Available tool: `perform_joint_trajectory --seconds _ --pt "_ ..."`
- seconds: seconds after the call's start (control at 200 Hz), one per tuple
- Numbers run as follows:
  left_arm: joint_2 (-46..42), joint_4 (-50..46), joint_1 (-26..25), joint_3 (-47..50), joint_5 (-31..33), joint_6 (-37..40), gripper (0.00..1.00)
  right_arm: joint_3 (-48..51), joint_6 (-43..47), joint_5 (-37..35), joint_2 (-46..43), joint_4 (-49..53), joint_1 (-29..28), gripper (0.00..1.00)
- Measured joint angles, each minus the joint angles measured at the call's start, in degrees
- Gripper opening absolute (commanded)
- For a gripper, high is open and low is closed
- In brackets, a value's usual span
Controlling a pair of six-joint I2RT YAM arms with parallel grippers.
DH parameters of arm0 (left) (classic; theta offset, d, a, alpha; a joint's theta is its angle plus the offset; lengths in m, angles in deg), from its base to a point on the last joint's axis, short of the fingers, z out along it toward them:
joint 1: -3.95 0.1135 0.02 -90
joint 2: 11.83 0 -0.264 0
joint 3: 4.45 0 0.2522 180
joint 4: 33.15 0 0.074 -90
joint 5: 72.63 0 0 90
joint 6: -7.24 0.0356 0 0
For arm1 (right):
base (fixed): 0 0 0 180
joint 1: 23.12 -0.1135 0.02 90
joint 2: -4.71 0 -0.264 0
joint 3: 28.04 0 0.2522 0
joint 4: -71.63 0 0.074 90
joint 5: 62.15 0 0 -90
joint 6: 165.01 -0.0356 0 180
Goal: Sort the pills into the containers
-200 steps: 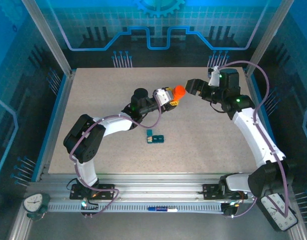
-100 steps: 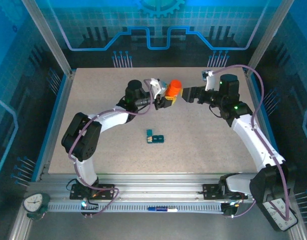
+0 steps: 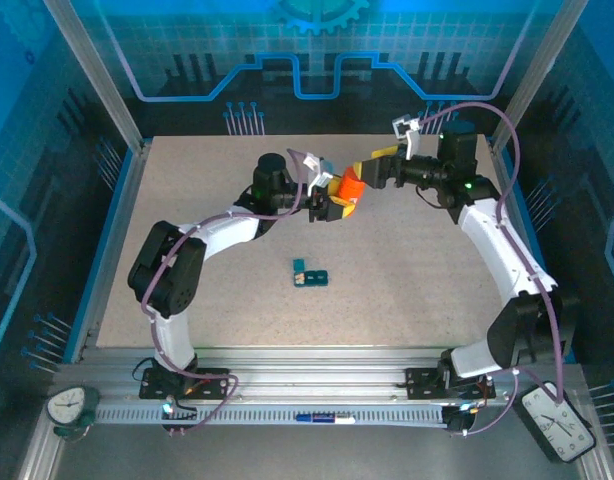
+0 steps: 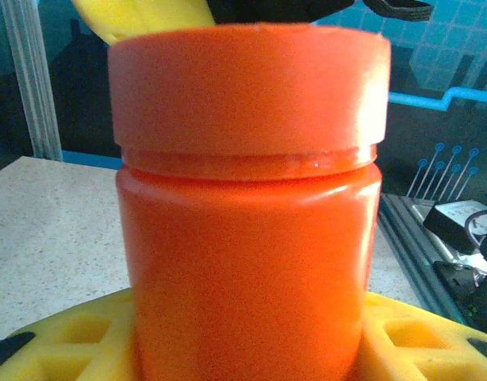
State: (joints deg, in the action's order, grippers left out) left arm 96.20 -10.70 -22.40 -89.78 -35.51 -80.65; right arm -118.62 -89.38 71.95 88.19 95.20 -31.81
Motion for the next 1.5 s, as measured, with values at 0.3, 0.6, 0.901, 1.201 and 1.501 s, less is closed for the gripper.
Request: perform_joint_trajectory --seconds 0.3,0.6,0.901,1.201,1.501 --pt "0.4 0.0 0.1 -1.4 -2.3 -2.1 0.0 -0.6 2.5 2.6 1.6 2.9 -1.2 0.88" --pt "0.4 0.0 0.2 -1.5 -2.6 -2.3 0.0 -0.6 3.7 2.9 2.2 4.3 -1.6 0.79" --pt "0.7 0.0 0.2 -1.8 -3.0 -3.2 0.0 -0.6 4.2 3.1 2.8 4.8 -2.3 0.57" --pt "0.9 0.0 0.4 -1.8 -3.0 -4.1 0.0 0.2 3.2 0.8 2.4 3.1 -3.1 0.32" --pt "1.2 1.4 -0.1 -0.5 0.0 -3.2 0.0 9.1 -5.7 -12.4 -3.8 -5.4 -6.1 0.28"
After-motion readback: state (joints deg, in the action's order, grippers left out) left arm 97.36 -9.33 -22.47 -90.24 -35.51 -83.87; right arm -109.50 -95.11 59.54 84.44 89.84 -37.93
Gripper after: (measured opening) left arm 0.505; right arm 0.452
